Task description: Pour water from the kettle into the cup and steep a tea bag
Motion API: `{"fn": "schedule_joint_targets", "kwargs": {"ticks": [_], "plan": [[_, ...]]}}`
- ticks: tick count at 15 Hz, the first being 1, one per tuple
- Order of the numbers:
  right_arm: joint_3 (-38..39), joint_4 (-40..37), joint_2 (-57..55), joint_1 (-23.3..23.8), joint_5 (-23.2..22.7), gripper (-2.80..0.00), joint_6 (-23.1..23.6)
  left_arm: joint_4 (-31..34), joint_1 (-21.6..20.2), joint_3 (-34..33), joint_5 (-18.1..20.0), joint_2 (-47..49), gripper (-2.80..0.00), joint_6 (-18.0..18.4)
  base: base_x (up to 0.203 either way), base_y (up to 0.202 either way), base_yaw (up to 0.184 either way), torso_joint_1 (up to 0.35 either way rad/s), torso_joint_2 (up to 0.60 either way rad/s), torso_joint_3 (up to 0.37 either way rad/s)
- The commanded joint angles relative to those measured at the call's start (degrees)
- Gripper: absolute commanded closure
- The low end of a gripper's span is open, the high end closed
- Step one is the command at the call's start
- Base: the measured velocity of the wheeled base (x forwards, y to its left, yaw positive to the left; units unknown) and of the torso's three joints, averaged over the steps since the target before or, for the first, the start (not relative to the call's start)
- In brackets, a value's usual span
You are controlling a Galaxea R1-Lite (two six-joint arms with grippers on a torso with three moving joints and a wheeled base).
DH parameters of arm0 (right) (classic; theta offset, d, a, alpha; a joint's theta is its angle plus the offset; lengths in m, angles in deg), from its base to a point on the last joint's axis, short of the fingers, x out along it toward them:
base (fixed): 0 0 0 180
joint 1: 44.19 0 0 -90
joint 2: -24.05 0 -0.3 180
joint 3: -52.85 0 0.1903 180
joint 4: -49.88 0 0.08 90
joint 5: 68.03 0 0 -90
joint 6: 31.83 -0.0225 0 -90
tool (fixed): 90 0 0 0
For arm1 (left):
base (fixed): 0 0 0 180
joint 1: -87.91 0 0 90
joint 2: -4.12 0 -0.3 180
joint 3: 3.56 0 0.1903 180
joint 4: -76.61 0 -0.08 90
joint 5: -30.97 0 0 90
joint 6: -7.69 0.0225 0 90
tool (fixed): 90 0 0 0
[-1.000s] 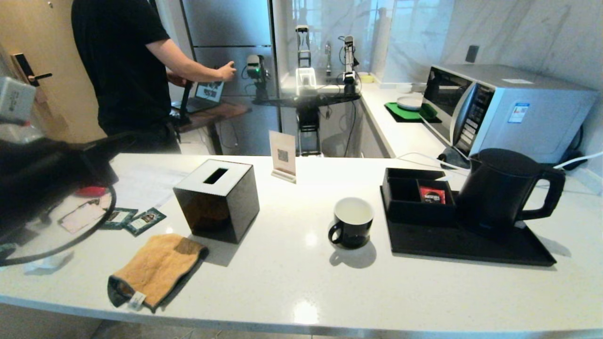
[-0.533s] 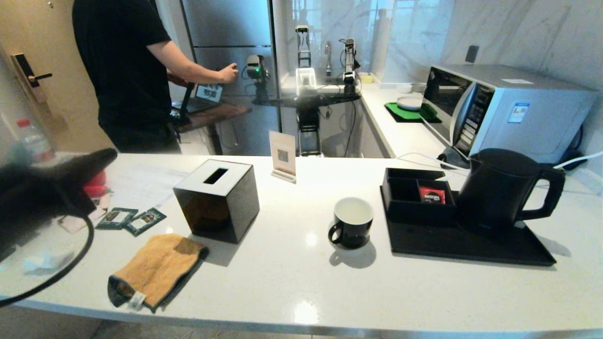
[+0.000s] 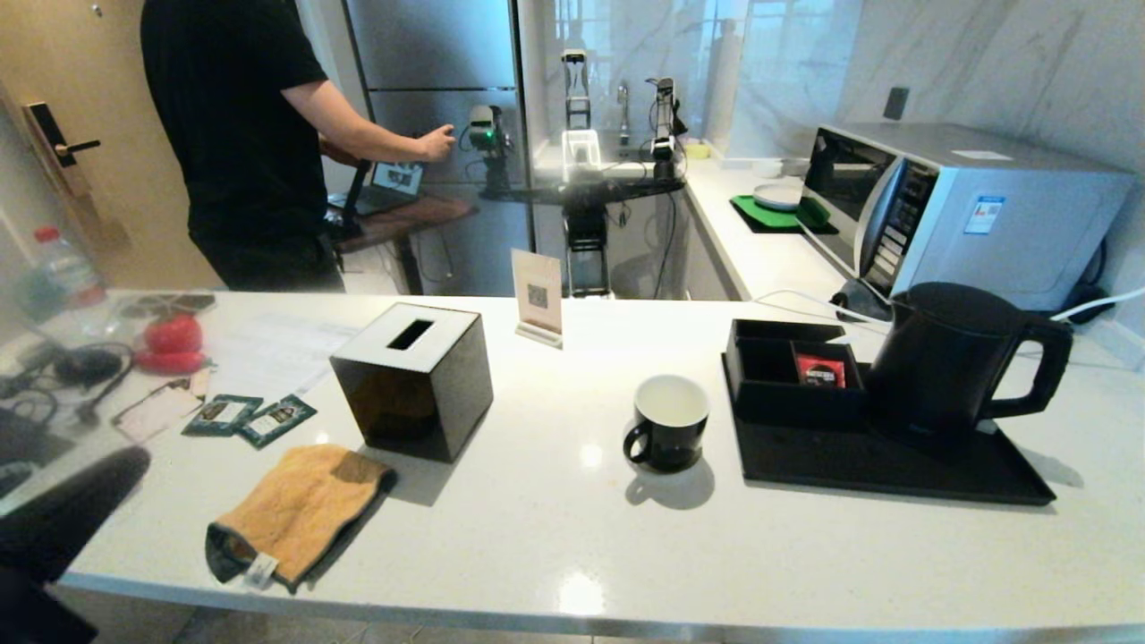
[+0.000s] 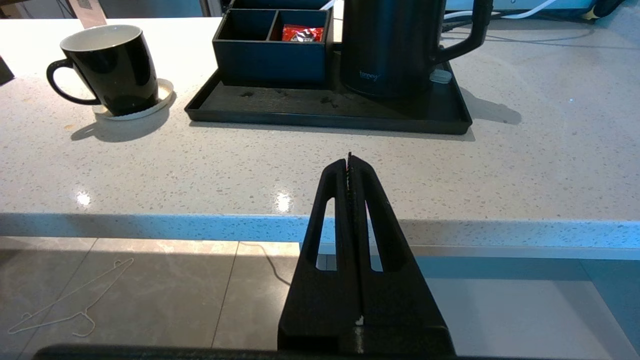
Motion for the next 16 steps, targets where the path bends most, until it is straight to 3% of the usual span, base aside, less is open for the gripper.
{"fn": "schedule_joint_targets", "kwargs": {"ticks": [1,4,7,11,14,16], "plan": [[0.0,0.0,-0.1,0.0,0.0,0.0,0.0,3.6,-0.1,-4.3,-1.2,-12.5,0.0,0.2,0.0,0.0,0.0,0.0,0.0,0.0],[0.0,0.0,-0.1,0.0,0.0,0.0,0.0,15.0,-0.2,-5.4,-3.8,-23.1,0.0,1.1,0.0,0.0,0.0,0.0,0.0,0.0],[0.0,0.0,-0.1,0.0,0.0,0.0,0.0,26.6,0.5,-5.6,-6.8,-32.1,0.0,4.5,0.0,0.0,0.0,0.0,0.0,0.0],[0.0,0.0,-0.1,0.0,0.0,0.0,-0.1,38.5,1.6,-5.6,-12.0,-42.5,0.0,4.7,0.0,0.0,0.0,0.0,0.0,0.0],[0.0,0.0,-0.1,0.0,0.0,0.0,-0.1,39.7,1.7,-5.6,-13.1,-42.9,0.0,1.9,0.0,0.0,0.0,0.0,0.0,0.0],[0.0,0.0,-0.1,0.0,0.0,0.0,-0.1,39.8,1.7,-5.6,-13.0,-42.9,0.0,1.9,0.0,0.0,0.0,0.0,0.0,0.0]]}}
